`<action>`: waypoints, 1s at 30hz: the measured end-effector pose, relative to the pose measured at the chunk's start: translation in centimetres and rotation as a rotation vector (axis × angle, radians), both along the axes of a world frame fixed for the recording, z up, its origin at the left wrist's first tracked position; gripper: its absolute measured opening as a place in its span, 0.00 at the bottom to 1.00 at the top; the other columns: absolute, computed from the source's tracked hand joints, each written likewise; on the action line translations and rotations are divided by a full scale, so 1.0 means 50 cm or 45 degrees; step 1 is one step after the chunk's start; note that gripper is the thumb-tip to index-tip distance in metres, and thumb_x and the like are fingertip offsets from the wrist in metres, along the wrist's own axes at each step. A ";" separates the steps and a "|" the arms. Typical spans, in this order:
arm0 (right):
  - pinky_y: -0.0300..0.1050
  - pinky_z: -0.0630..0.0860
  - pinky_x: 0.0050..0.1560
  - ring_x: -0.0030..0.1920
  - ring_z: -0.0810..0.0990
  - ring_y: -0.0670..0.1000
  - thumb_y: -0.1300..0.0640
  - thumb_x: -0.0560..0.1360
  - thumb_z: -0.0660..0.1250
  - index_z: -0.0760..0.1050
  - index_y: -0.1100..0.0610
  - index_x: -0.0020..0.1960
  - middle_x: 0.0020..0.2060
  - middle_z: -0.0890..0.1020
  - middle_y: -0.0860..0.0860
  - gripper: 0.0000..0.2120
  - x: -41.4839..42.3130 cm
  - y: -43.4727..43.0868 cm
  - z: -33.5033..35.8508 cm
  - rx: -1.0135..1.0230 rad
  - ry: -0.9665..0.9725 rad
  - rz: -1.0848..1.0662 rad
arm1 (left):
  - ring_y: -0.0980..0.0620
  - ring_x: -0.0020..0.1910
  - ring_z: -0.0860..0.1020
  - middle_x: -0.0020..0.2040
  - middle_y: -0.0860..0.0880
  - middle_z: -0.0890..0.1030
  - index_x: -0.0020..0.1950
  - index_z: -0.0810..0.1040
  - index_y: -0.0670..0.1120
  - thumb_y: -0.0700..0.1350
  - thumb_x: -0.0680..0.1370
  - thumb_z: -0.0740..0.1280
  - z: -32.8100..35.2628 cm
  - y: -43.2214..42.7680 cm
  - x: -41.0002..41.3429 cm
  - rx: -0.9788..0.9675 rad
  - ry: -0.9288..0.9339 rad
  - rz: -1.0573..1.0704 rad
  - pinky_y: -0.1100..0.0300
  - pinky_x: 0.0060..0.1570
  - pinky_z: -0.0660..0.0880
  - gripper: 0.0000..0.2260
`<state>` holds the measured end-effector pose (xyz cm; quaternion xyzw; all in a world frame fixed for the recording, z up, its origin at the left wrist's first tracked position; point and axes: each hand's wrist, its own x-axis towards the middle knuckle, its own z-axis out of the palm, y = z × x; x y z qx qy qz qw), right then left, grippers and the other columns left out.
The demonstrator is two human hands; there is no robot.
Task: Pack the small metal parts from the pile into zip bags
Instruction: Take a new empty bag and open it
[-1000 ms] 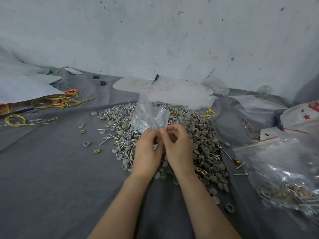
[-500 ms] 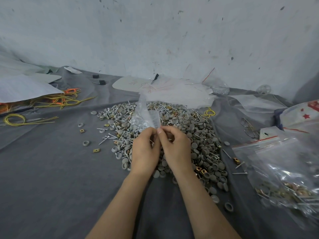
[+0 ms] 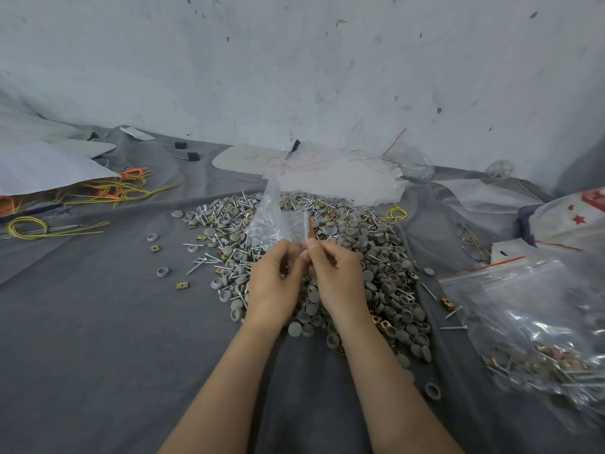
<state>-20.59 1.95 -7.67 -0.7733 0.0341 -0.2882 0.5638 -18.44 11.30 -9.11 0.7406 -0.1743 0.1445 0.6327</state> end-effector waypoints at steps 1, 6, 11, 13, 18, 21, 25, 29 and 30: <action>0.41 0.69 0.33 0.27 0.71 0.44 0.58 0.79 0.63 0.79 0.58 0.38 0.25 0.74 0.46 0.13 -0.001 0.001 0.000 -0.016 -0.011 -0.001 | 0.61 0.28 0.67 0.29 0.55 0.73 0.36 0.73 0.46 0.42 0.78 0.67 -0.002 0.000 -0.001 0.036 -0.031 0.011 0.69 0.29 0.64 0.10; 0.28 0.68 0.34 0.30 0.75 0.36 0.59 0.78 0.64 0.81 0.63 0.45 0.30 0.78 0.43 0.10 -0.001 0.003 -0.003 -0.012 -0.044 0.015 | 0.61 0.30 0.70 0.31 0.53 0.75 0.38 0.73 0.47 0.41 0.79 0.65 -0.005 0.000 -0.002 0.087 -0.099 0.009 0.70 0.31 0.66 0.10; 0.27 0.67 0.32 0.29 0.75 0.36 0.58 0.79 0.64 0.79 0.57 0.38 0.27 0.77 0.42 0.12 -0.003 0.005 0.000 0.018 -0.054 -0.023 | 0.61 0.34 0.73 0.36 0.53 0.78 0.41 0.76 0.52 0.42 0.80 0.64 -0.002 -0.003 -0.006 0.117 -0.106 -0.005 0.71 0.35 0.67 0.09; 0.27 0.70 0.37 0.33 0.78 0.36 0.57 0.78 0.65 0.80 0.58 0.40 0.32 0.80 0.44 0.10 -0.004 0.008 0.000 0.037 -0.040 -0.015 | 0.59 0.35 0.74 0.36 0.51 0.78 0.41 0.76 0.52 0.42 0.80 0.64 -0.002 -0.002 -0.006 0.109 -0.105 -0.004 0.70 0.35 0.68 0.09; 0.30 0.73 0.40 0.36 0.79 0.37 0.58 0.78 0.65 0.82 0.61 0.45 0.35 0.82 0.47 0.09 -0.003 0.009 -0.001 -0.015 -0.028 -0.040 | 0.55 0.36 0.75 0.36 0.49 0.79 0.42 0.77 0.48 0.43 0.80 0.63 -0.003 -0.003 -0.006 0.116 -0.079 0.018 0.66 0.35 0.70 0.08; 0.33 0.70 0.35 0.32 0.76 0.40 0.58 0.79 0.63 0.80 0.61 0.42 0.31 0.79 0.47 0.12 -0.004 0.010 0.000 -0.113 -0.020 -0.100 | 0.59 0.34 0.74 0.36 0.52 0.78 0.40 0.75 0.53 0.42 0.79 0.64 -0.002 -0.004 -0.008 0.136 -0.088 0.036 0.70 0.34 0.68 0.09; 0.47 0.73 0.41 0.37 0.78 0.52 0.59 0.80 0.61 0.79 0.65 0.41 0.34 0.81 0.55 0.14 -0.005 0.011 0.000 -0.223 -0.041 -0.142 | 0.59 0.36 0.73 0.38 0.53 0.77 0.42 0.74 0.52 0.41 0.78 0.66 -0.008 -0.006 -0.008 0.231 -0.111 0.065 0.67 0.36 0.69 0.07; 0.45 0.69 0.38 0.35 0.76 0.53 0.61 0.79 0.62 0.78 0.64 0.40 0.33 0.80 0.54 0.12 -0.008 0.008 -0.001 -0.371 -0.071 -0.155 | 0.51 0.36 0.72 0.37 0.51 0.74 0.41 0.75 0.44 0.41 0.78 0.65 -0.011 -0.002 -0.006 0.428 -0.287 0.193 0.62 0.35 0.63 0.06; 0.45 0.67 0.37 0.33 0.75 0.53 0.61 0.79 0.62 0.77 0.63 0.39 0.31 0.78 0.53 0.12 -0.009 0.008 -0.001 -0.410 -0.083 -0.175 | 0.51 0.35 0.70 0.35 0.52 0.73 0.39 0.73 0.44 0.40 0.78 0.64 -0.008 -0.001 -0.007 0.442 -0.317 0.218 0.63 0.35 0.61 0.07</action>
